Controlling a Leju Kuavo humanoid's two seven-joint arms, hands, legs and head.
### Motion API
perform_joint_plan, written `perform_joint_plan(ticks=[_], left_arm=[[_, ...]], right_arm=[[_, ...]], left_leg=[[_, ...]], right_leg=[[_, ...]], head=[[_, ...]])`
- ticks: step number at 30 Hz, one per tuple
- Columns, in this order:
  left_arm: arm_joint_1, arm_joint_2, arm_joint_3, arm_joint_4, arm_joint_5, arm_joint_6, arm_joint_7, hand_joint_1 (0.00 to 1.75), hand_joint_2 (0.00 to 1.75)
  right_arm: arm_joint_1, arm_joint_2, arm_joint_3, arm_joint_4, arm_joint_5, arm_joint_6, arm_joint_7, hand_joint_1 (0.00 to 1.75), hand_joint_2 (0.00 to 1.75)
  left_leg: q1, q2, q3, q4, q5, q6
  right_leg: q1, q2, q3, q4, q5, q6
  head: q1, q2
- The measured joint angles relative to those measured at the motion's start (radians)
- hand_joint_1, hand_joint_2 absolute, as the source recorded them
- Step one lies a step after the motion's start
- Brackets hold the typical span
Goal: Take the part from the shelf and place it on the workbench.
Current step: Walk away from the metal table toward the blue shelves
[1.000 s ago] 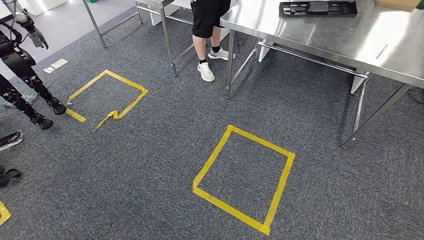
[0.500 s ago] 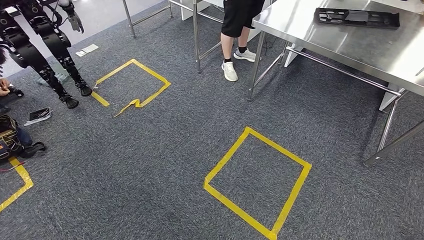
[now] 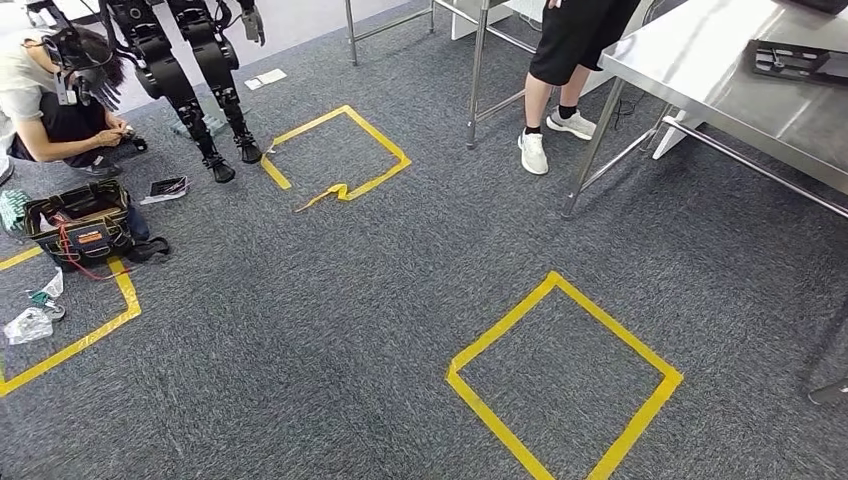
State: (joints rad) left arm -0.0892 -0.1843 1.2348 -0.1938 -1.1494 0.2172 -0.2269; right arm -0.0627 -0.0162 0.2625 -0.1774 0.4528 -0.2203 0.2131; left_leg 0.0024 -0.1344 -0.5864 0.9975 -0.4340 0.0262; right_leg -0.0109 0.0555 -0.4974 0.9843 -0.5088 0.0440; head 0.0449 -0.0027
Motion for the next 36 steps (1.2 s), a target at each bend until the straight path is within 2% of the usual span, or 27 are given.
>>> perform_joint_plan(ticks=[1,2,3,5,6,7,8,9,10,12,13,14,16,17,18,20,22,23,24,25,26,27,28,29,31,33,36], left_arm=[[0.002,0.0,0.0,0.0,0.0,-0.001,-0.001,0.0,0.0],[0.002,0.001,0.0,0.0,0.0,-0.001,-0.002,0.0,0.0],[0.003,0.001,0.0,0.0,0.0,-0.002,-0.002,0.0,0.0],[0.002,0.001,0.0,0.0,0.0,-0.003,-0.004,0.0,0.0],[0.001,0.001,0.0,0.0,0.0,-0.004,-0.005,0.0,0.0],[0.001,0.001,0.0,0.0,0.0,-0.004,-0.006,0.0,0.0],[0.002,0.001,0.0,0.0,0.0,-0.004,-0.006,0.0,0.0],[0.002,0.001,0.0,0.0,0.0,-0.004,-0.007,0.0,0.0],[0.002,0.002,0.0,0.0,0.0,-0.004,-0.007,0.0,0.0],[-0.001,0.002,0.0,0.0,0.0,-0.004,-0.008,0.0,0.0],[-0.003,0.001,0.0,0.0,0.0,-0.004,-0.008,0.0,0.0],[-0.005,0.001,0.0,0.0,0.0,-0.005,-0.009,0.0,0.0],[-0.005,0.001,0.0,0.0,0.0,-0.004,-0.01,0.0,0.0],[-0.004,0.001,0.0,0.0,0.0,-0.004,-0.01,0.0,0.0],[-0.005,0.002,0.0,0.0,0.0,-0.004,-0.01,0.0,0.0],[-0.007,0.002,0.0,0.0,0.0,-0.004,-0.012,0.0,0.0],[-0.008,0.002,0.0,0.0,0.001,-0.004,-0.017,0.0,0.0],[-0.007,0.002,0.0,0.0,0.001,-0.004,-0.019,0.0,0.0],[-0.006,0.002,0.0,0.0,0.002,-0.004,-0.02,0.0,0.0],[-0.005,0.002,0.0,0.0,0.002,-0.005,-0.02,0.0,0.0],[-0.004,0.003,0.0,0.0,0.002,-0.006,-0.02,0.0,0.0],[-0.004,0.003,0.0,0.0,0.002,-0.007,-0.021,0.0,0.0],[-0.004,0.004,0.0,0.0,0.002,-0.008,-0.021,0.0,0.0],[-0.004,0.004,0.0,0.0,0.002,-0.008,-0.021,0.0,0.0],[-0.003,0.005,0.0,0.0,0.002,-0.009,-0.022,0.0,0.0],[-0.002,0.005,0.0,0.0,0.002,-0.009,-0.022,0.0,0.0],[-0.002,0.005,0.0,0.0,0.002,-0.009,-0.022,0.0,0.0]], right_arm=[[-0.002,0.001,0.0,0.0,0.0,0.0,0.0,0.0,1.75],[-0.002,0.002,0.0,0.0,0.0,0.0,0.0,0.0,1.75],[-0.003,0.003,0.0,0.0,0.0,0.0,0.0,0.0,1.75],[-0.001,0.003,0.0,0.0,-0.001,0.0,0.0,0.0,1.75],[0.001,0.003,0.0,0.0,-0.001,0.0,0.0,0.0,1.75],[0.002,0.003,0.0,0.0,-0.001,0.0,0.0,0.0,1.75],[0.003,0.003,0.0,0.001,-0.001,0.0,0.0,0.0,1.75],[0.002,0.003,0.0,0.001,-0.001,0.0,0.0,0.0,1.75],[0.001,0.004,0.0,0.001,-0.001,0.0,0.0,0.0,1.75],[0.0,0.003,0.0,0.001,-0.001,0.0,0.0,0.0,1.75],[0.0,0.002,0.0,0.001,-0.001,0.0,-0.001,0.0,1.75],[-0.001,0.002,0.0,0.001,-0.001,0.0,-0.001,0.0,1.75],[-0.004,0.002,0.0,0.001,0.0,0.0,-0.001,0.0,1.75],[-0.005,0.002,0.0,0.0,0.0,0.0,-0.001,0.0,1.75],[-0.005,0.003,0.0,0.0,0.0,0.0,-0.001,0.0,1.75],[-0.002,0.003,0.0,0.001,0.0,0.0,-0.001,0.0,1.75],[0.002,0.005,0.0,0.001,-0.001,0.0,-0.002,0.0,1.75],[0.004,0.005,0.0,0.001,-0.001,0.0,-0.002,0.0,1.75],[0.005,0.005,0.0,0.001,-0.002,0.0,-0.002,0.0,1.75],[0.006,0.005,0.0,0.001,-0.003,0.0,-0.002,0.0,1.75],[0.006,0.005,0.0,0.001,-0.003,0.0,-0.002,0.0,1.75],[0.006,0.005,0.0,0.001,-0.004,0.0,-0.002,0.0,1.75],[0.005,0.006,0.0,0.002,-0.005,0.0,-0.002,0.0,1.75],[0.005,0.006,0.0,0.002,-0.005,0.0,-0.002,0.0,1.75],[0.005,0.007,0.0,0.002,-0.006,0.0,-0.002,0.0,1.75],[0.006,0.007,0.0,0.002,-0.006,0.0,-0.002,0.0,1.75],[0.006,0.007,0.0,0.002,-0.006,0.0,-0.002,0.0,1.75]], left_leg=[[0.002,-0.004,-0.004,0.002,0.0,-0.006],[0.002,0.009,-0.012,0.014,-0.008,-0.011],[0.001,0.034,-0.028,0.044,-0.029,-0.015],[0.001,0.099,-0.086,0.165,-0.098,-0.022],[0.003,0.116,-0.119,0.234,-0.127,-0.026],[0.006,0.125,-0.142,0.282,-0.141,-0.029],[0.01,0.129,-0.146,0.293,-0.136,-0.032],[0.014,0.136,-0.129,0.264,-0.115,-0.035],[0.017,0.151,-0.092,0.199,-0.085,-0.037],[0.019,0.205,-0.013,0.065,-0.043,-0.035],[0.017,0.222,0.009,0.029,-0.035,-0.031],[0.013,0.227,0.015,0.018,-0.034,-0.025],[0.009,0.199,0.011,0.016,-0.029,-0.009],[0.009,0.187,0.01,0.013,-0.025,-0.001],[0.011,0.175,0.009,0.01,-0.02,0.007],[0.011,0.147,0.004,0.007,-0.012,0.018],[0.008,0.114,-0.004,0.007,-0.008,0.023],[0.007,0.097,-0.006,0.008,-0.006,0.023],[0.007,0.081,-0.006,0.008,-0.004,0.021],[0.008,0.064,-0.006,0.009,-0.003,0.019],[0.008,0.05,-0.007,0.01,-0.001,0.015],[0.007,0.037,-0.009,0.011,0.001,0.01],[0.005,0.026,-0.011,0.013,0.003,0.004],[0.004,0.018,-0.014,0.012,0.005,-0.002],[0.005,0.005,-0.018,0.009,0.011,-0.013],[0.007,-0.001,-0.018,0.006,0.015,-0.018],[0.007,-0.001,-0.019,0.006,0.015,-0.018]], right_leg=[[-0.003,-0.011,0.002,-0.002,0.004,-0.008],[-0.005,-0.023,0.004,-0.005,0.007,-0.016],[-0.008,-0.037,0.005,-0.008,0.011,-0.024],[-0.006,-0.066,0.005,-0.011,0.012,-0.036],[-0.004,-0.082,0.004,-0.011,0.011,-0.04],[-0.002,-0.098,0.002,-0.011,0.01,-0.041],[-0.001,-0.113,0.0,-0.01,0.009,-0.042],[-0.002,-0.127,-0.001,-0.01,0.008,-0.042],[-0.002,-0.139,-0.001,-0.01,0.006,-0.04],[0.003,-0.159,0.005,-0.005,-0.002,-0.031],[0.007,-0.168,0.009,-0.002,-0.006,-0.024],[0.009,-0.178,0.015,-0.001,-0.009,-0.018],[0.007,-0.193,0.021,-0.001,-0.013,-0.005],[0.004,-0.179,0.02,0.006,-0.02,-0.001],[0.002,-0.151,0.01,0.029,-0.036,0.0],[-0.002,-0.085,-0.043,0.143,-0.094,-0.007],[-0.002,-0.062,-0.108,0.277,-0.142,-0.01],[-0.002,-0.06,-0.122,0.302,-0.144,-0.005],[-0.003,-0.057,-0.115,0.282,-0.128,0.003],[-0.006,-0.05,-0.089,0.221,-0.097,0.013],[-0.011,-0.028,-0.055,0.143,-0.065,0.022],[-0.013,-0.008,-0.027,0.076,-0.039,0.025],[-0.014,0.007,-0.009,0.032,-0.022,0.022],[-0.013,0.016,-0.004,0.017,-0.016,0.014],[-0.005,0.001,-0.005,0.019,-0.013,-0.001],[-0.002,-0.005,-0.003,0.019,-0.011,-0.005],[-0.002,-0.005,-0.002,0.019,-0.011,-0.006]], head=[[0.0,0.0],[-0.001,0.0],[-0.005,0.0],[-0.013,0.0],[-0.015,0.0],[-0.016,0.0],[-0.016,0.0],[-0.017,0.0],[-0.017,0.0],[-0.019,0.0],[-0.018,0.0],[-0.016,0.0],[-0.013,0.0],[-0.013,0.0],[-0.012,0.0],[-0.01,0.0],[-0.01,0.0],[-0.01,0.0],[-0.009,0.0],[-0.009,0.0],[-0.008,0.0],[-0.007,0.0],[-0.007,0.0],[-0.007,0.0],[-0.01,0.0],[-0.01,0.0],[-0.01,0.0]])
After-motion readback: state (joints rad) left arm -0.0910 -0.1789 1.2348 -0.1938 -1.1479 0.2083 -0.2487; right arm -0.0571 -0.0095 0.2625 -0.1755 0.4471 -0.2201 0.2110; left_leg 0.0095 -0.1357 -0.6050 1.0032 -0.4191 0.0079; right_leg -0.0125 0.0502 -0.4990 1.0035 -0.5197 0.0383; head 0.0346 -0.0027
